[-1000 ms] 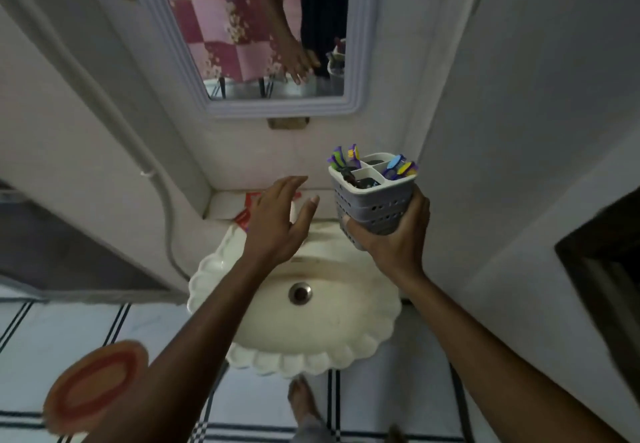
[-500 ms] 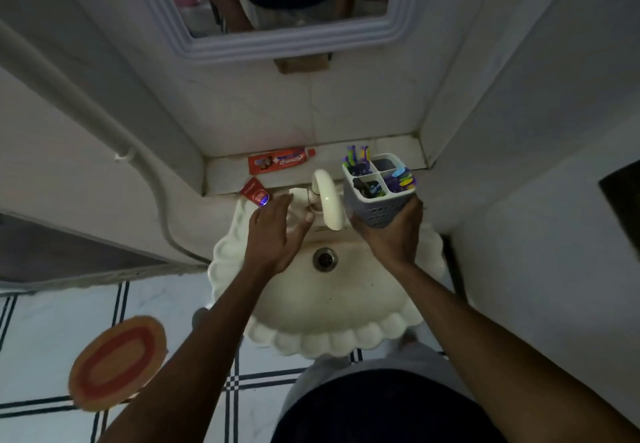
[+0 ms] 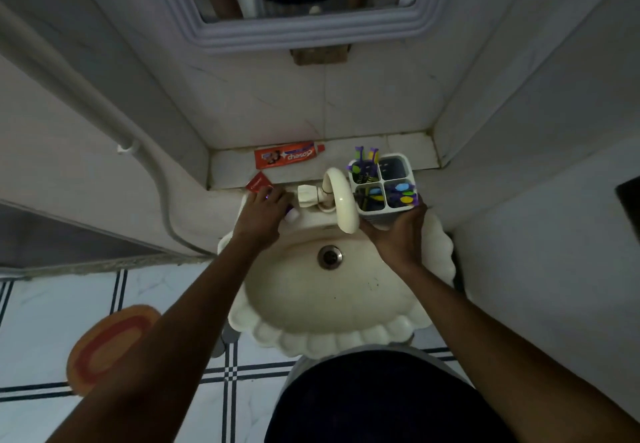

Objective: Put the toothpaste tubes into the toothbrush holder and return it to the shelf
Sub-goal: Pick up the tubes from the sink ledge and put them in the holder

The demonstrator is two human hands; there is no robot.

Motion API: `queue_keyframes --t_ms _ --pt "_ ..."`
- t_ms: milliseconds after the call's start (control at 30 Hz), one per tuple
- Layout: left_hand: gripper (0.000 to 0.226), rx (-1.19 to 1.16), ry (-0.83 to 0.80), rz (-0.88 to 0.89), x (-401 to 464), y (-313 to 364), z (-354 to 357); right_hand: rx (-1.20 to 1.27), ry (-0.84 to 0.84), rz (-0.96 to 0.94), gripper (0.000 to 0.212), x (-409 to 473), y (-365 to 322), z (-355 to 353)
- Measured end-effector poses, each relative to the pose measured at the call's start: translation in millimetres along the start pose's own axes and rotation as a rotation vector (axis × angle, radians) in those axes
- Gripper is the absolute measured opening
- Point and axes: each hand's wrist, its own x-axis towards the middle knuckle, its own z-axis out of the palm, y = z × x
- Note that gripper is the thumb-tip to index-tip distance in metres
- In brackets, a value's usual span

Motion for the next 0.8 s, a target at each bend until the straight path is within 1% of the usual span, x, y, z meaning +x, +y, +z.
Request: queue_keyframes --t_ms 100,233,300,400,500,533,600,667,700,733,800 --pt "0.063 0.156 0.051 0.017 5.3 -6.8 -4.6 0.065 0.027 -0.029 0.139 -1.8 -3.4 -5.3" --pt "0.053 0.139 0.089 0.055 7.4 -14.0 -10.7 0.08 0.032 -0.046 0.139 -2.7 -4.2 -9.5" --pt "0.045 0.04 0.118 0.038 2.5 -17.3 -14.3 0.092 0.024 -0.037 0.144 -2.9 -4.0 -12.4" --pt "0.037 -0.238 0.21 -0.008 -10.2 -23.2 -25.8 0.106 0.018 -0.036 0.146 -3.0 -5.3 -17.6" --pt "0.044 -0.542 0.302 -0.129 -22.8 -21.2 -52.4 0.107 0.006 -0.03 0.142 -4.0 -7.4 -21.6" --pt "0.045 -0.604 0.336 -0.167 -26.2 -17.5 -63.4 0.105 -0.002 -0.028 0.14 -4.3 -8.4 -22.8" --pt "0.043 -0.708 0.387 -0.175 -30.4 -6.5 -85.8 0.106 -0.016 -0.021 0.136 -4.8 -9.5 -25.5" --pt "0.04 -0.845 0.386 -0.142 -29.2 6.0 -109.0 0.102 -0.029 -0.009 0.13 -5.0 -10.3 -27.4" --pt "0.039 -0.877 0.368 -0.124 -27.6 13.5 -121.0 0.099 -0.036 -0.006 0.128 -5.3 -10.5 -29.4" --pt "0.039 -0.863 0.336 -0.096 -24.8 20.4 -132.7 0.097 -0.045 -0.003 0.127 -5.4 -11.0 -30.6" --pt "0.048 -0.77 0.234 -0.001 -14.9 35.1 -152.7 0.097 -0.063 0.001 0.125 -5.7 -12.1 -33.3"
